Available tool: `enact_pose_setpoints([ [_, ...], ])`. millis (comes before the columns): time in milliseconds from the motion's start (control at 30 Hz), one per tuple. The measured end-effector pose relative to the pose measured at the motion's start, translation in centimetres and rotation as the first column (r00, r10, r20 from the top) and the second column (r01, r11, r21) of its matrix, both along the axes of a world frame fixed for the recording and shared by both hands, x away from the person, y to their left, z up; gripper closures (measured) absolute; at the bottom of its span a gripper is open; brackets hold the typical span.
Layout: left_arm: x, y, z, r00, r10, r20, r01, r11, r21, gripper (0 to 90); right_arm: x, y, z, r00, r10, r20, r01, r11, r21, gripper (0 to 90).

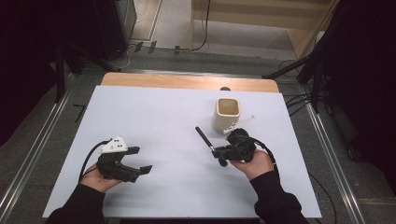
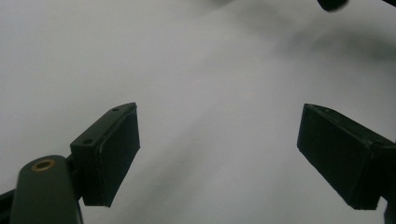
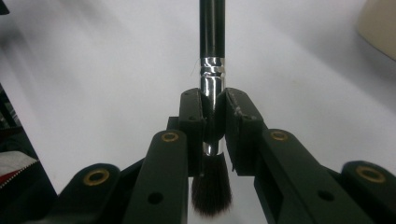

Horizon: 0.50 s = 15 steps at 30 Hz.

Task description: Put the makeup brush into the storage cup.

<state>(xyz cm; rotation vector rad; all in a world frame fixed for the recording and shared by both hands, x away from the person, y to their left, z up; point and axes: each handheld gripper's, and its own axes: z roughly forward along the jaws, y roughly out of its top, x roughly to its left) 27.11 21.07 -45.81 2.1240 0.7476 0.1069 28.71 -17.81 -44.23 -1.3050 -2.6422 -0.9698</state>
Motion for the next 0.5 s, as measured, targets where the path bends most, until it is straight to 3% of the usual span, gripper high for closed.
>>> enact_pose_setpoints([
  [333,0.3,-0.7,0.2,0.999,-0.043,-0.009,0.044,0.9989,0.018,14.0,-0.2,-0.8,-0.1,0.9994,0.032,-0.016,-0.031,0.999,0.004,79.1],
  [500,0.3,-1.1,0.5,0.9976,-0.064,-0.028,0.064,0.9978,0.014,13.9,-0.5,-1.2,-0.1,0.9978,0.065,-0.01,-0.065,0.998,-0.021,79.1],
])
